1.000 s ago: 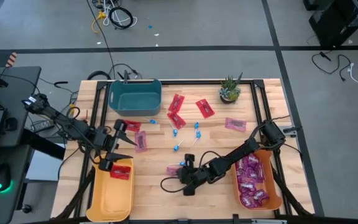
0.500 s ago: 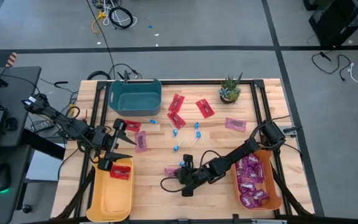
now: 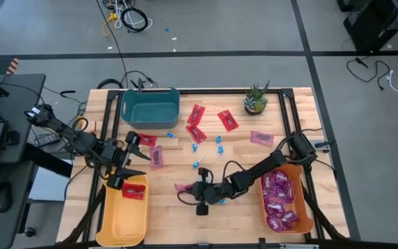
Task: Sort candy
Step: Put the red candy into the yellow bin
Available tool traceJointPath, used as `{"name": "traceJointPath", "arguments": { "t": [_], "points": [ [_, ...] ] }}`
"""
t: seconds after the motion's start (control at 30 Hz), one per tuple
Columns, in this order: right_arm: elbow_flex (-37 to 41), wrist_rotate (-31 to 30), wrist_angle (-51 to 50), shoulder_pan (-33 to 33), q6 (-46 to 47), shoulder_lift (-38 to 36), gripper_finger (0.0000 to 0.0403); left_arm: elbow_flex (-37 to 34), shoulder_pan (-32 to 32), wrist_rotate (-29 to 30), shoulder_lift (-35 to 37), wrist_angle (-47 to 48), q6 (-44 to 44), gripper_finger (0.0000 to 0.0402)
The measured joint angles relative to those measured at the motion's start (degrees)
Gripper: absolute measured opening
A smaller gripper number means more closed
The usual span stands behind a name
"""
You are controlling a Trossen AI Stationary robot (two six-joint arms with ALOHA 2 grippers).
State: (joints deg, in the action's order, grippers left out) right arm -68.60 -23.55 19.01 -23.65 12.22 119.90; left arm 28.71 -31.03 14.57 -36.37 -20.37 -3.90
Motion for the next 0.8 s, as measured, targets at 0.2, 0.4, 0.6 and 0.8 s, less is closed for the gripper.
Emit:
{"name": "traceJointPath", "arguments": {
  "t": [0.2, 0.4, 0.6, 0.8],
  "points": [
    [-3.8, 1.9, 0.4, 2.0, -4.7, 0.0, 0.0016, 0.0, -0.2, 0.0, 1.9, 0.5, 3.6, 0.0218],
    [-9.4, 5.0, 0.3, 3.9, -9.5, 0.0, 0.0016, 0.0, -1.3, -1.9, 3.7, 1.9, 3.9, 0.0218],
    [-14.4, 7.2, 0.2, 5.7, -12.3, -0.1, 0.0016, 0.0, -1.8, -2.0, 4.5, 2.1, 3.9, 0.0218],
    [-16.9, 7.2, 0.7, 7.0, -12.5, -0.1, 0.0016, 0.0, -1.7, 0.9, 6.6, 1.5, 3.8, 0.0218]
  ]
}}
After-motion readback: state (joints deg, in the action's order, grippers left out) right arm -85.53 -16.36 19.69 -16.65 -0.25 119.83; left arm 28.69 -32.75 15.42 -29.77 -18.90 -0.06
